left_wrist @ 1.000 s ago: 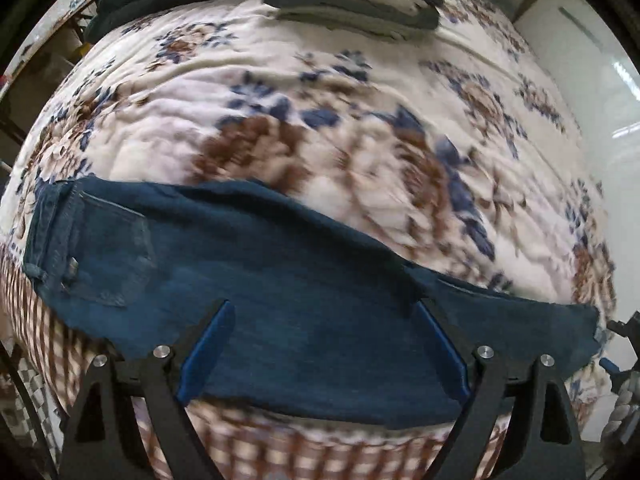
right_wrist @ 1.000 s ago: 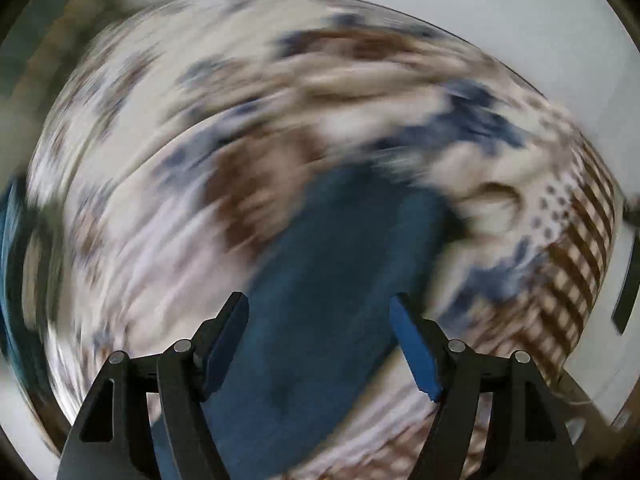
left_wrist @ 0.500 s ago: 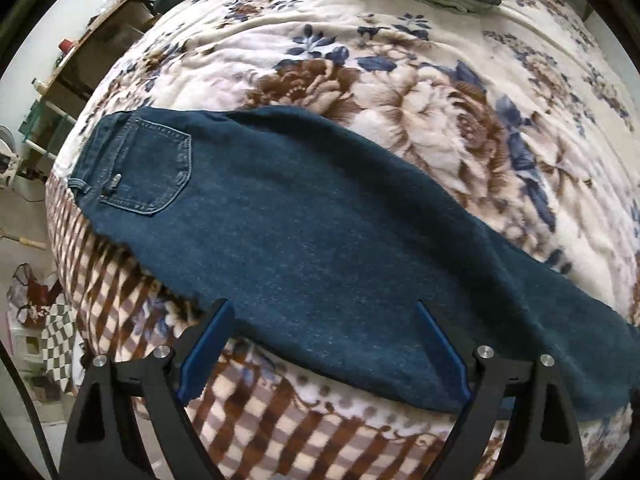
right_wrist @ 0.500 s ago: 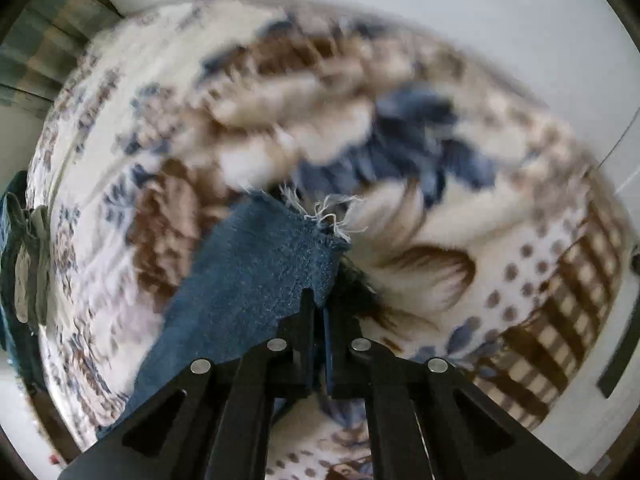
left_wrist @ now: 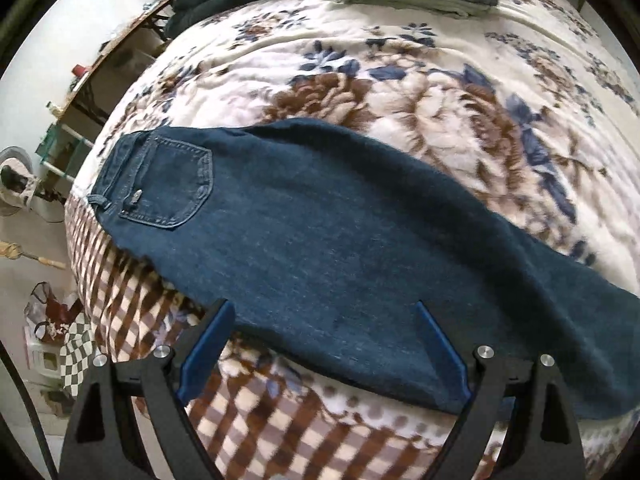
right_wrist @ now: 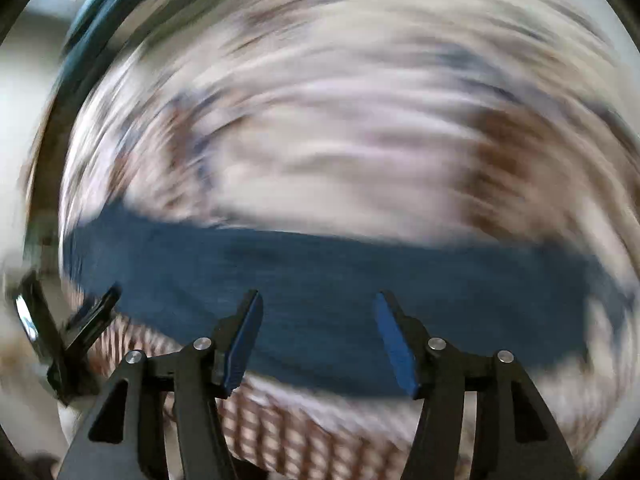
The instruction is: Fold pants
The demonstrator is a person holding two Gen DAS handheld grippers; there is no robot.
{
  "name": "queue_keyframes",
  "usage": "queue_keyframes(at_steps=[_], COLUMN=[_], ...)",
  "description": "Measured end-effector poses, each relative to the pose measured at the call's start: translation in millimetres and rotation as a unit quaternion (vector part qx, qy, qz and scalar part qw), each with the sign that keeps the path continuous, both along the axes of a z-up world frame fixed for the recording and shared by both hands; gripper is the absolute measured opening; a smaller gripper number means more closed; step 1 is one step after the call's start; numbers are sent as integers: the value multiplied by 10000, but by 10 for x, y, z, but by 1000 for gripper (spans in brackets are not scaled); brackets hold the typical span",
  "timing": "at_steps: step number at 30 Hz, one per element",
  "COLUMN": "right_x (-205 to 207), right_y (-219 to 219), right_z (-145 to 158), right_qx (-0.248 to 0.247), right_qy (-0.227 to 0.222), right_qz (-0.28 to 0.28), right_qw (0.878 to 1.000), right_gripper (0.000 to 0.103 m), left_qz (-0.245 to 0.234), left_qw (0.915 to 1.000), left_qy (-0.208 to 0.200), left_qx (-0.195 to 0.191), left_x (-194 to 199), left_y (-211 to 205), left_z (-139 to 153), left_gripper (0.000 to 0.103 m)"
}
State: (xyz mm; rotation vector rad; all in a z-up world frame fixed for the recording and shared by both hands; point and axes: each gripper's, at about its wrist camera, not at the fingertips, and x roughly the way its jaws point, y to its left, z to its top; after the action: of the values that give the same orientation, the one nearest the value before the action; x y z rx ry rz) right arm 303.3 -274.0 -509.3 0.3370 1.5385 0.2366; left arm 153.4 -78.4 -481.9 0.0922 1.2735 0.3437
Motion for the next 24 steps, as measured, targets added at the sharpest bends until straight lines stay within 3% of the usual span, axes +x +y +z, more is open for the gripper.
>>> queue_keyframes(at_steps=[3,6,7,8,9,13,17,20,21,23,24], right_x=[524,737,721,687,677,647,679,849,806,837,896], right_y=[846,1465,1600,1702,1723,1460,1214,957,894,860,865], right_z=[-374,-696,-766,-787,-770,-509,-561,-847,-848,-793,-764], right_qx=[-267,-429,-707,-884,-1019,-906,-580,-152,-131,-271,-348], right_qy=[113,398,410,302,236,37,304,955,1027,1047,1007], right_qz=[1383,2484,2809,3063,3093,2183,1340,439,384,257,233], right_qw=[9900,9669,9563,9473,9452,9717,9888,9943,9939,9938,9940], right_gripper=[62,61,60,54,36,18,16,16,18,26,36], left_qz=[218,448,491,527,562,663,747,753,738,747,798], left_qw=[9998,9989,9986,9984,9981,9970,9954,9951,9953,9953,9946], left_qy=[18,47,66,84,100,149,300,341,347,345,328], left_qx=[-28,-137,-166,-197,-231,-382,-524,-548,-526,-517,-577], left_x=[-9,-37,-48,-59,-74,-118,-129,-160,-174,-212,-237], left_y=[141,261,283,304,324,381,463,532,555,624,672], left_z=[-90,-170,-191,-210,-227,-287,-367,-379,-373,-344,-315], left_gripper=[91,91,91,91,91,91,91,91,91,91,91])
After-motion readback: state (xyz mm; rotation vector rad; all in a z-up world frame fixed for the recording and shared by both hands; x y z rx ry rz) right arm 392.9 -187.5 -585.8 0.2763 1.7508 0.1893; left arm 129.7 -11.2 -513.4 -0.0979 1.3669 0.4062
